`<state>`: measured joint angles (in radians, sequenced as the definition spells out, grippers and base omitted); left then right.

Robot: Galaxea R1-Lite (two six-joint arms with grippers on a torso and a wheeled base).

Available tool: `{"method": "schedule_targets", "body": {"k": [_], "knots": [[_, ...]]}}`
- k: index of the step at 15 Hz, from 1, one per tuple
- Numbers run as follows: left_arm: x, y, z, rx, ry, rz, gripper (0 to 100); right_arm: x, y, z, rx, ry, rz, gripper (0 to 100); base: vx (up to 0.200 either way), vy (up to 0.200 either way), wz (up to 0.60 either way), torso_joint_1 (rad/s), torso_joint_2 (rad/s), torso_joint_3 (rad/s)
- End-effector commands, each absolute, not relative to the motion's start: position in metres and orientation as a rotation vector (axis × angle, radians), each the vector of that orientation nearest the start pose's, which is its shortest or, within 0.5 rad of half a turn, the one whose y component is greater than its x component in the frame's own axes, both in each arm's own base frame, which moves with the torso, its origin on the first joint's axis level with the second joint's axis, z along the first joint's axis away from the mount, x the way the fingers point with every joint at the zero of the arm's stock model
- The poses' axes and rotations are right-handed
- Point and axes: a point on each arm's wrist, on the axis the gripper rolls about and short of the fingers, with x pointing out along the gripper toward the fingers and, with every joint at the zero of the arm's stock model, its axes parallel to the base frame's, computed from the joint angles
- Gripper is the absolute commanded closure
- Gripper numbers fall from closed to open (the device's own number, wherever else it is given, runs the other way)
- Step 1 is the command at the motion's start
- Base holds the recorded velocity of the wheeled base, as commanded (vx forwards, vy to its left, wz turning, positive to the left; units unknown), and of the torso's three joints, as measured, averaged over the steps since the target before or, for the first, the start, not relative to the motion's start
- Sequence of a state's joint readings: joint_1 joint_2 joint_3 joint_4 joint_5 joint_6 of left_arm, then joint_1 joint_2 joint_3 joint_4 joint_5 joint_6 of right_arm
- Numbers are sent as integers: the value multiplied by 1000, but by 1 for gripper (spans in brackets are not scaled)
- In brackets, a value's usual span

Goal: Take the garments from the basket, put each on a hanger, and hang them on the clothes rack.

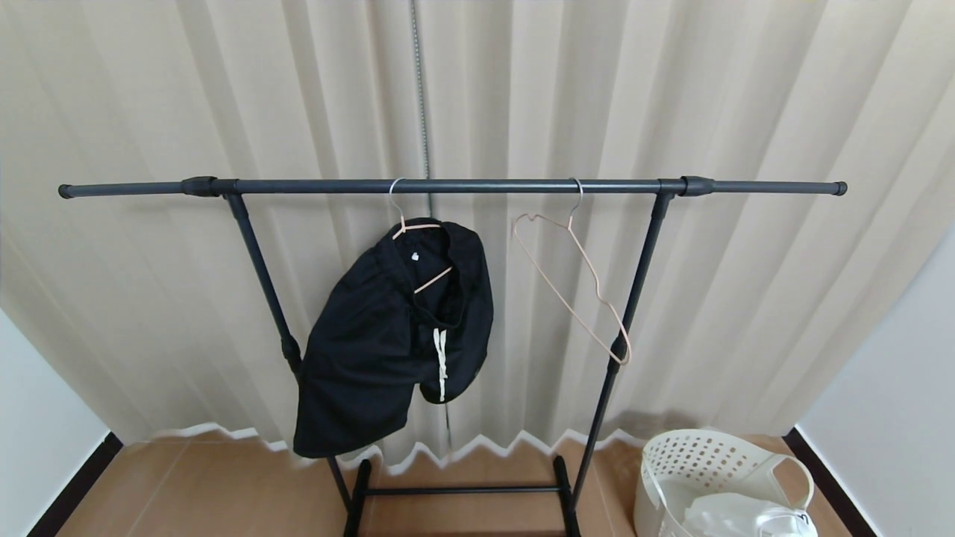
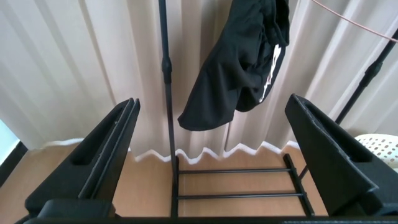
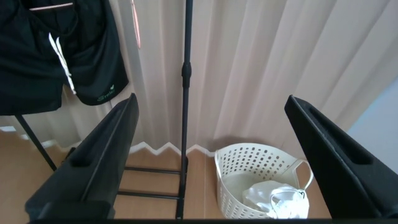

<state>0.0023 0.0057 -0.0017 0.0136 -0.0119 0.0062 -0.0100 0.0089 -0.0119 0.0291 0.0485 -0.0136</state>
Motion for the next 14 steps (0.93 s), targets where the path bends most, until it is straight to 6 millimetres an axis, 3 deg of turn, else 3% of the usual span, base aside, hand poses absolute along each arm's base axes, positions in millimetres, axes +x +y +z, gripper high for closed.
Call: {"method": "schedule_targets", "body": {"k": [1,14], "knots": [[-22,0,75,6,20,-9,0,-23,1,76,-13,26,40,0,0,0,0,-149,344,178],[-22,0,75,6,20,-11,0,-23,1,76,-13,26,40,0,0,0,0,-157,384,228]]}}
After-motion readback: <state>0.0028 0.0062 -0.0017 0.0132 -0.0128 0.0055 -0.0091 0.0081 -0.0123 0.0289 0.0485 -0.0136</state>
